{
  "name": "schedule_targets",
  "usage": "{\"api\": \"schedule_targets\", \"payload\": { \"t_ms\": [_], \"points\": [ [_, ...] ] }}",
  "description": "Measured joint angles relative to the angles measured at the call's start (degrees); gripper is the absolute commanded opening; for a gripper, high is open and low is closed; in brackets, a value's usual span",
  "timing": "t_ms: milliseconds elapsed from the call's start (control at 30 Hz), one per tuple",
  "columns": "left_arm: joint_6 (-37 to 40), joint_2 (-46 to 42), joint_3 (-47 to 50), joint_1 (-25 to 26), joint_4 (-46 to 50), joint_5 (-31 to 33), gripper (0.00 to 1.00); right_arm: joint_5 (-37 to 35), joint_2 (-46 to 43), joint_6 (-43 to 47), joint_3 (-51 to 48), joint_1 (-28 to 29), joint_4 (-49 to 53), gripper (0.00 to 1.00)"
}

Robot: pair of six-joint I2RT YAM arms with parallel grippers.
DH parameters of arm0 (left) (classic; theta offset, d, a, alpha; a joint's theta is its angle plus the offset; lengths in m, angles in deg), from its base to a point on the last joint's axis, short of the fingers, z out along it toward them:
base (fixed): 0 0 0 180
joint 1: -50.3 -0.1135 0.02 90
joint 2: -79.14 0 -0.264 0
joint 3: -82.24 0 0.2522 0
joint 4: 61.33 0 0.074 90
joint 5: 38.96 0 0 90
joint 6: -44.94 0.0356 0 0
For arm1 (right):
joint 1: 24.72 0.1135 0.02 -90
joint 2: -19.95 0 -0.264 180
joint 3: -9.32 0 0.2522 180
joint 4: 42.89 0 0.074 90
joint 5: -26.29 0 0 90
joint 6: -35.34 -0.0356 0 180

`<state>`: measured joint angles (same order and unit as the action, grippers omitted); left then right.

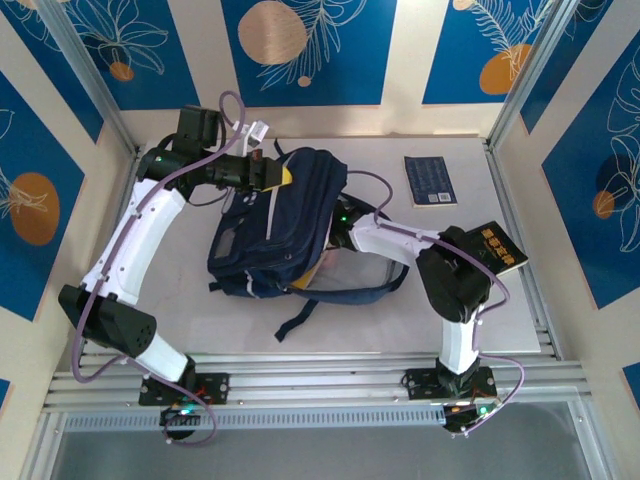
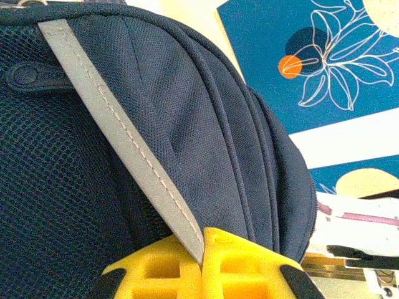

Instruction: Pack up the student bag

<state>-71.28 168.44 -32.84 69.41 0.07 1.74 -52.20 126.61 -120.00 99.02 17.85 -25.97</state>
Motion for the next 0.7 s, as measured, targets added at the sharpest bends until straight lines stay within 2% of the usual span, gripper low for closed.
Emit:
{"api": "schedule_targets", "payload": {
  "t_ms": [67,100,333,500,567,700],
  "points": [
    [0.52,0.0,0.0,-0.13,0.13,0.55,0.0,-1.03,-2.86,1.46,-1.64,-0.17,0.57,0.93],
    [0.83,-0.11,0.0,-0.24,0.2,0.79,0.0,-1.49,-4.61,2.05,-2.82,-0.28,0.72,1.0],
    [1.27,-1.38,0.28,-0.96,1.03,1.99,0.0,-5.46,-21.11,4.46,-13.03,-2.67,1.64,1.0],
    [1.33,-2.38,1.55,-1.49,1.46,3.91,0.0,-7.08,-27.1,5.49,-17.29,-4.96,2.45,0.99],
    [2.36,-2.86,1.86,-1.62,2.4,7.39,0.0,-9.53,-28.57,7.32,-17.35,-5.05,5.88,0.98],
    [4.15,-5.22,3.85,-1.81,4.17,18.32,0.0,-16.06,-35.82,10.21,-18.69,-5.14,14.03,0.98]
  ]
}}
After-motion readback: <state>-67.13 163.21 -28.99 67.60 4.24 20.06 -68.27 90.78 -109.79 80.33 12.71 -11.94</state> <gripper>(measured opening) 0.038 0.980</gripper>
